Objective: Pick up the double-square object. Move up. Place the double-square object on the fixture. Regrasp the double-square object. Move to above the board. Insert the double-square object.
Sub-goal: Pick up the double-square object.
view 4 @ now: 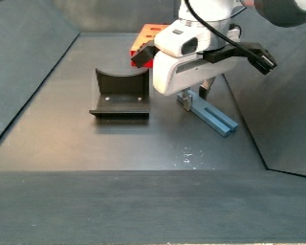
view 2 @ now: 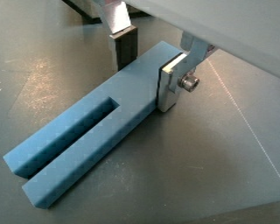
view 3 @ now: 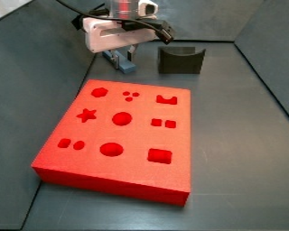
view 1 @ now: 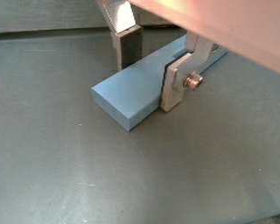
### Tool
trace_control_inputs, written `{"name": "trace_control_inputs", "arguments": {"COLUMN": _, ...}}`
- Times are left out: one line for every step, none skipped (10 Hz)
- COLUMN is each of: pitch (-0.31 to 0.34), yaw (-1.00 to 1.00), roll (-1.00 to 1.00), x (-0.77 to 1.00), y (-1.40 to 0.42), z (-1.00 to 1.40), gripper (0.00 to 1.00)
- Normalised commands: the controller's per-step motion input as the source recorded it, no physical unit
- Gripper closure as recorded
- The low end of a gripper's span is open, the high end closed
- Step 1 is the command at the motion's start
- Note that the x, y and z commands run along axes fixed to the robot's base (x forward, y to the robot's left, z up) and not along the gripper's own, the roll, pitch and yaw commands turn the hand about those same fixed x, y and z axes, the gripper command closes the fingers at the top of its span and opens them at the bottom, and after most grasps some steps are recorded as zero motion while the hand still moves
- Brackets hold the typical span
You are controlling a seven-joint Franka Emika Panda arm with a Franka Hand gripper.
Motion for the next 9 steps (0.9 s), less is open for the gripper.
{"name": "trace_control_inputs", "arguments": {"pitch": 0.0, "yaw": 0.0, "roll": 0.0, "x": 0.0, "y": 0.0, "z": 0.0, "gripper": 1.0}}
{"name": "trace_control_inputs", "arguments": {"pitch": 0.0, "yaw": 0.0, "roll": 0.0, "x": 0.0, "y": 0.0, "z": 0.0, "gripper": 1.0}}
{"name": "trace_control_inputs", "arguments": {"pitch": 0.0, "yaw": 0.0, "roll": 0.0, "x": 0.0, "y": 0.0, "z": 0.0, "gripper": 1.0}}
{"name": "trace_control_inputs", "arguments": {"pitch": 0.0, "yaw": 0.0, "roll": 0.0, "x": 0.0, "y": 0.0, "z": 0.0, "gripper": 1.0}}
{"name": "trace_control_inputs", "arguments": {"pitch": 0.0, "yaw": 0.0, "roll": 0.0, "x": 0.0, "y": 0.0, "z": 0.0, "gripper": 1.0}}
{"name": "trace_control_inputs", "arguments": {"pitch": 0.0, "yaw": 0.0, "roll": 0.0, "x": 0.0, "y": 0.0, "z": 0.0, "gripper": 1.0}}
{"name": "trace_control_inputs", "arguments": {"pitch": 0.0, "yaw": 0.0, "roll": 0.0, "x": 0.0, "y": 0.0, "z": 0.0, "gripper": 1.0}}
{"name": "trace_control_inputs", "arguments": {"pitch": 0.0, "yaw": 0.0, "roll": 0.0, "x": 0.0, "y": 0.0, "z": 0.0, "gripper": 1.0}}
{"name": "trace_control_inputs", "arguments": {"pitch": 0.0, "yaw": 0.0, "roll": 0.0, "x": 0.0, "y": 0.0, "z": 0.0, "gripper": 1.0}}
